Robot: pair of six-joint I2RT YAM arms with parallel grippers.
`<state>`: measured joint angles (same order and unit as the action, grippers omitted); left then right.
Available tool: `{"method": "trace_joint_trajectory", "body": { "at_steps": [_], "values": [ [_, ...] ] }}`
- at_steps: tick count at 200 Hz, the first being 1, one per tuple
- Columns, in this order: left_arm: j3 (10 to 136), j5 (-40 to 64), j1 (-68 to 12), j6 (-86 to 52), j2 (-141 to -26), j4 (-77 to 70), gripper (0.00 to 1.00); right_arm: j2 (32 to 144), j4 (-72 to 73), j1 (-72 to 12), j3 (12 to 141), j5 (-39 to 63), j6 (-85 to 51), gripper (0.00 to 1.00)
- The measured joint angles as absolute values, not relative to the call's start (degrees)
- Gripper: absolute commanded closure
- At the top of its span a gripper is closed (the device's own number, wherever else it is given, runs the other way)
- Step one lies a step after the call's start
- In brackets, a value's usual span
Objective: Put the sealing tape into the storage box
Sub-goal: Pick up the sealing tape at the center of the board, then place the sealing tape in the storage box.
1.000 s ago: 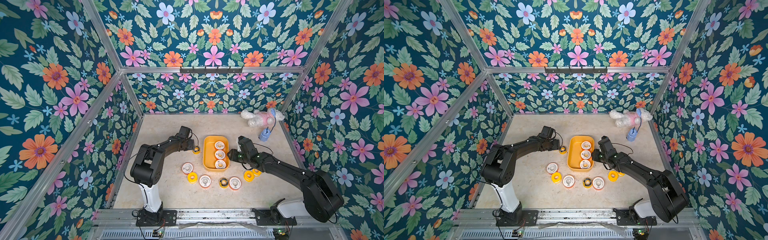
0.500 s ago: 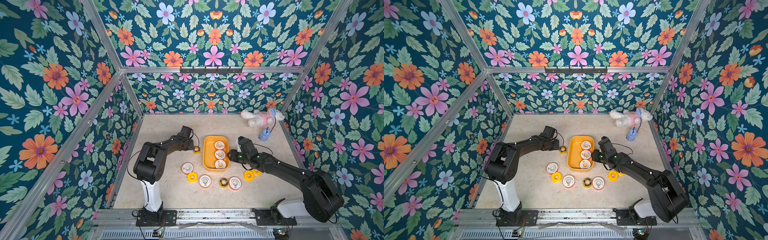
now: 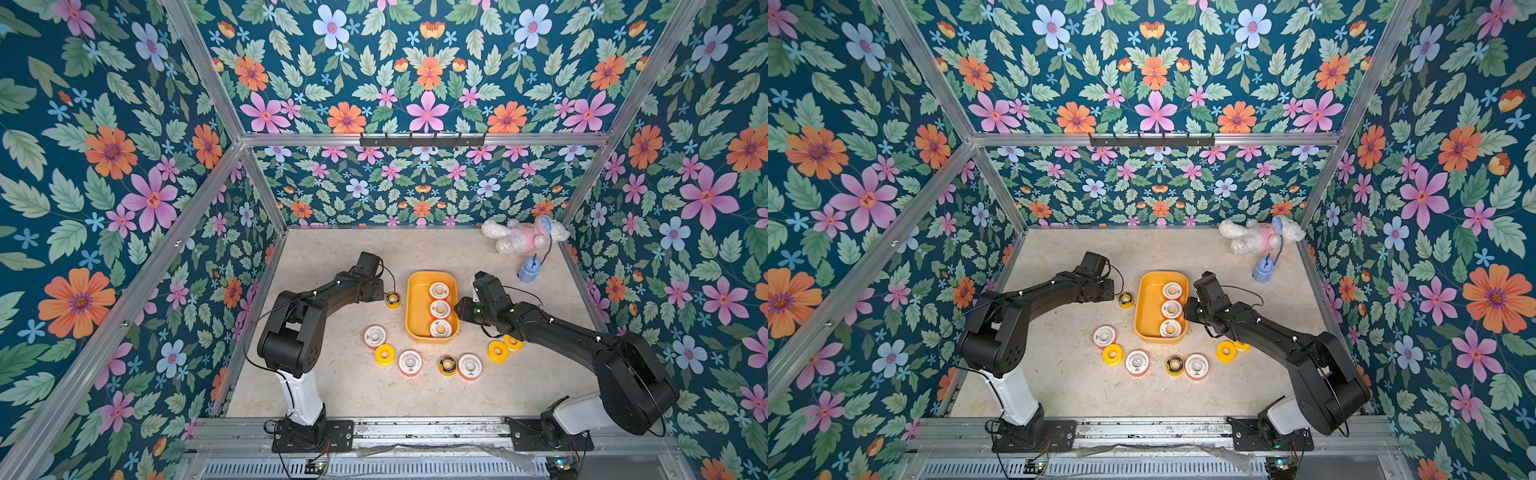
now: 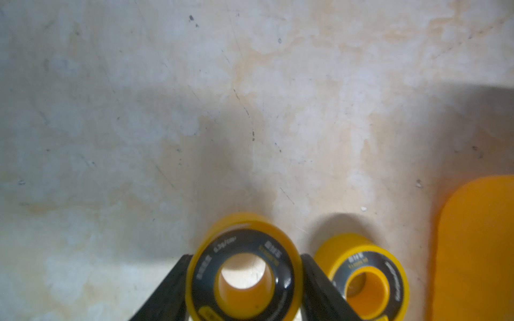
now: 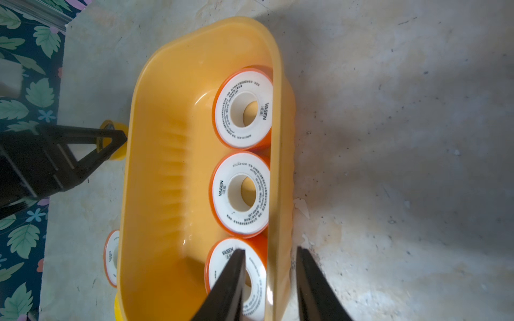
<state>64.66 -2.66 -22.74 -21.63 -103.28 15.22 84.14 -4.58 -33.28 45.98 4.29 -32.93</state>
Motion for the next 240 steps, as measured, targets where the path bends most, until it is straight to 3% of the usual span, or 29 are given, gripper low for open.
{"method": "trace_joint_trajectory", "body": {
  "at_steps": [95, 167, 240],
  "values": [
    [68.53, -0.30, -30.26, -22.61, -96.99, 18.37, 0.49, 88.38, -4.43, -33.28, 48.27, 1.98, -33.28, 0.81],
    [77.49, -0.23, -38.70, -20.97, -102.94, 21.12, 0.49, 88.75, -4.03, -33.28, 48.40, 2.61, -33.26, 0.86],
    [82.50, -0.56, -40.80, -19.29, -109.34, 23.53, 0.50, 88.86, -3.88, -33.28, 48.40, 2.79, -33.26, 0.86]
  ]
}}
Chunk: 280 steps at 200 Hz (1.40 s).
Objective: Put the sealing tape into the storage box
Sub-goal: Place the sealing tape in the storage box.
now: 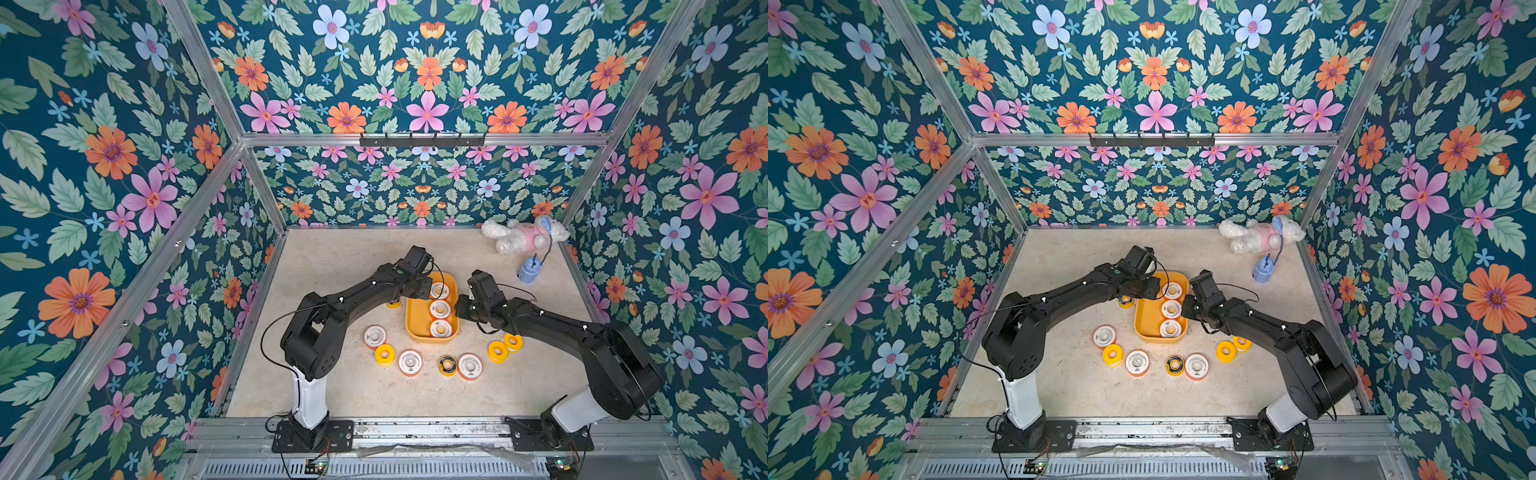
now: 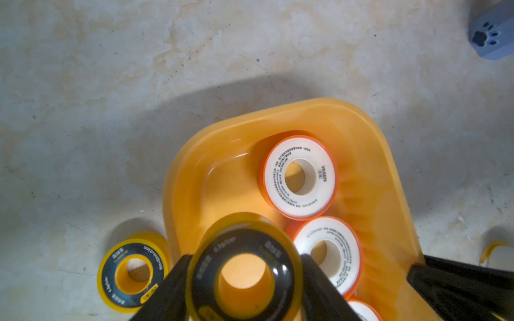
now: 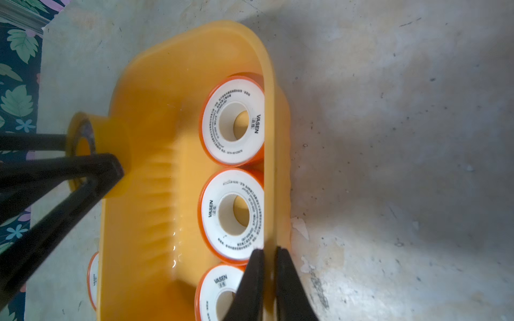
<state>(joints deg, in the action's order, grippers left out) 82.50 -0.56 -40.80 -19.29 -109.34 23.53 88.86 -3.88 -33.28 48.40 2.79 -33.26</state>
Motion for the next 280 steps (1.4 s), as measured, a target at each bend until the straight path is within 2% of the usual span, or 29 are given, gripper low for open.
{"method": "trace_joint_trajectory", "body": {
  "at_steps": [280],
  "values": [
    [90.45, -10.20, -42.04, -16.19, -119.81, 24.67, 0.47, 89.38, -1.30, -33.28, 47.62, 3.01, -33.26, 0.87]
  ]
}}
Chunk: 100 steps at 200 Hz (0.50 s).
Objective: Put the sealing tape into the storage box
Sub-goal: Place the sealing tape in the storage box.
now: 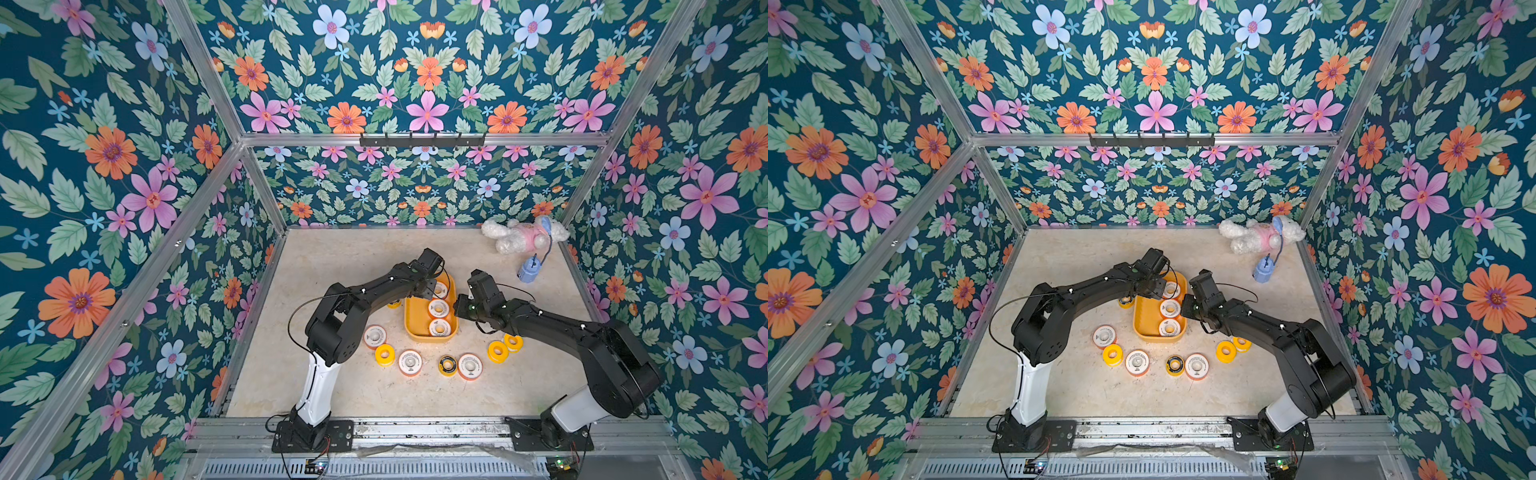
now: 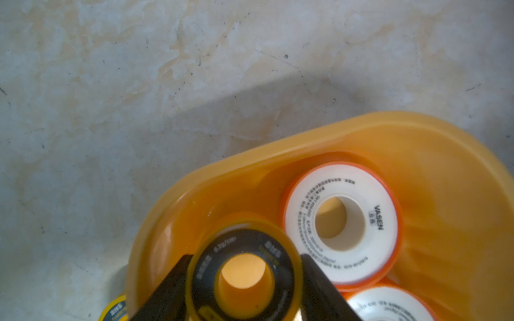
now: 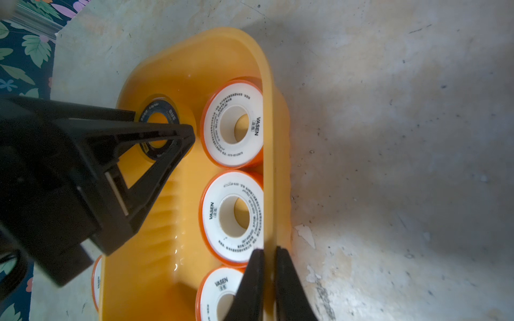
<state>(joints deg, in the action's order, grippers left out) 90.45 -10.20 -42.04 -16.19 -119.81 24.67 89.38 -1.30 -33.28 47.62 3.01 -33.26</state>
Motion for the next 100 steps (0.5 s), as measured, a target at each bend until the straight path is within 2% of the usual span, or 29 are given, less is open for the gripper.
{"method": "trace_joint_trajectory", "body": {
  "at_steps": [100],
  "values": [
    [90.89, -10.98, -42.04, -16.21, -120.92, 23.51, 0.38, 89.38, -1.21, -33.28, 47.62, 3.01, -33.10, 0.87]
  ]
}}
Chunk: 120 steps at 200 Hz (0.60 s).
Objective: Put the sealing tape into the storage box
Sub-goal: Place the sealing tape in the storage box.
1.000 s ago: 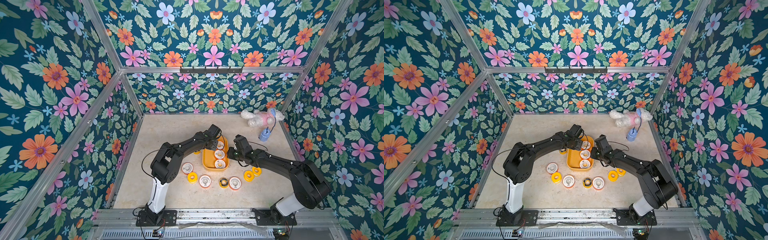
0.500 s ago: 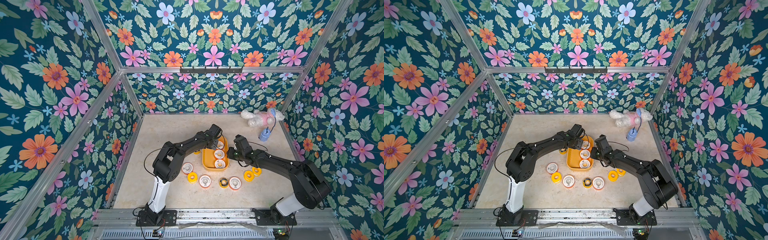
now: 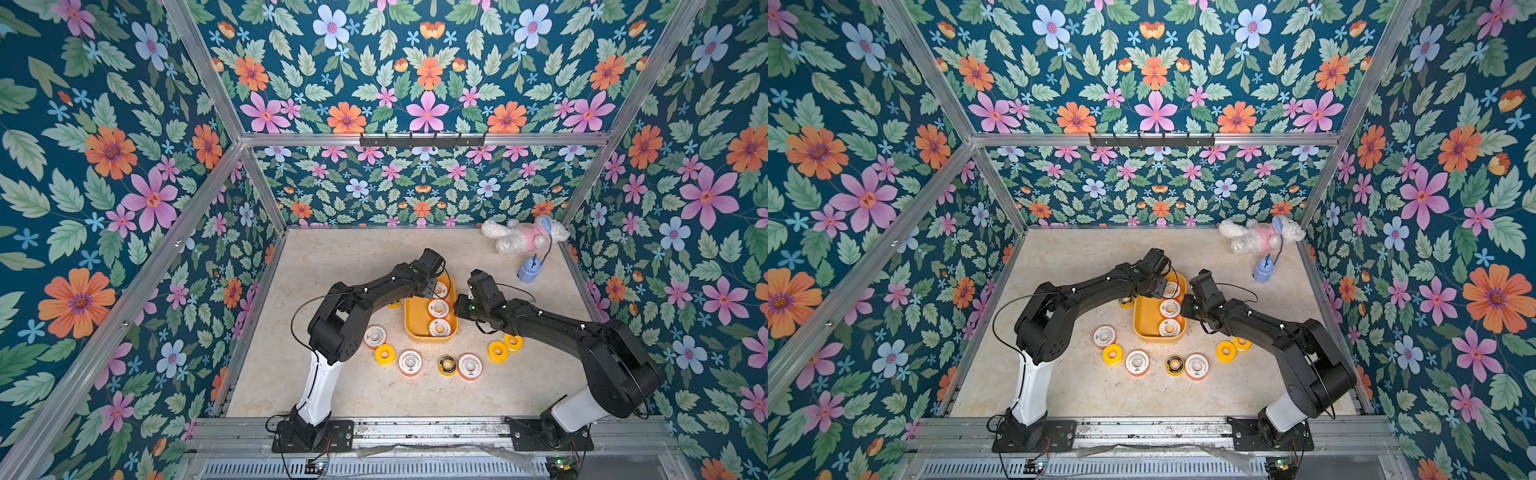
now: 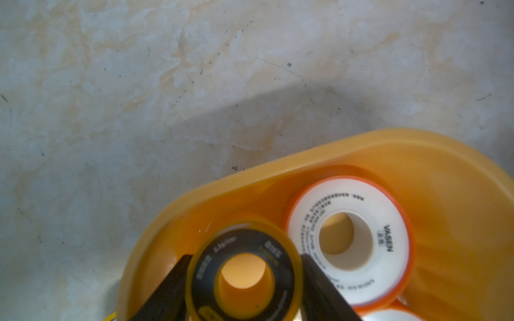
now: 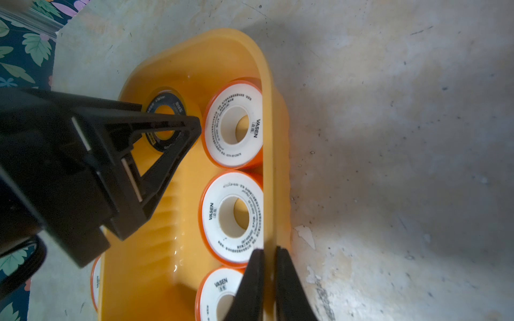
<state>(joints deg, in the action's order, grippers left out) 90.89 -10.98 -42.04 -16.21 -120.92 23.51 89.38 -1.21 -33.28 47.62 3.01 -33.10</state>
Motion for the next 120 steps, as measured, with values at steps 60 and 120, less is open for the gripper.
{"method": "trace_joint_trajectory", "body": {
  "at_steps": [60, 120],
  "values": [
    [90.74, -11.42, -42.09, -16.21, -120.81, 23.16, 0.33, 89.38, -1.17, -33.28, 47.62, 3.03, -33.06, 0.86],
    [90.67, -12.29, -42.09, -16.21, -120.36, 23.35, 0.36, 89.38, -1.21, -33.28, 47.62, 3.09, -33.04, 0.86]
  ]
}}
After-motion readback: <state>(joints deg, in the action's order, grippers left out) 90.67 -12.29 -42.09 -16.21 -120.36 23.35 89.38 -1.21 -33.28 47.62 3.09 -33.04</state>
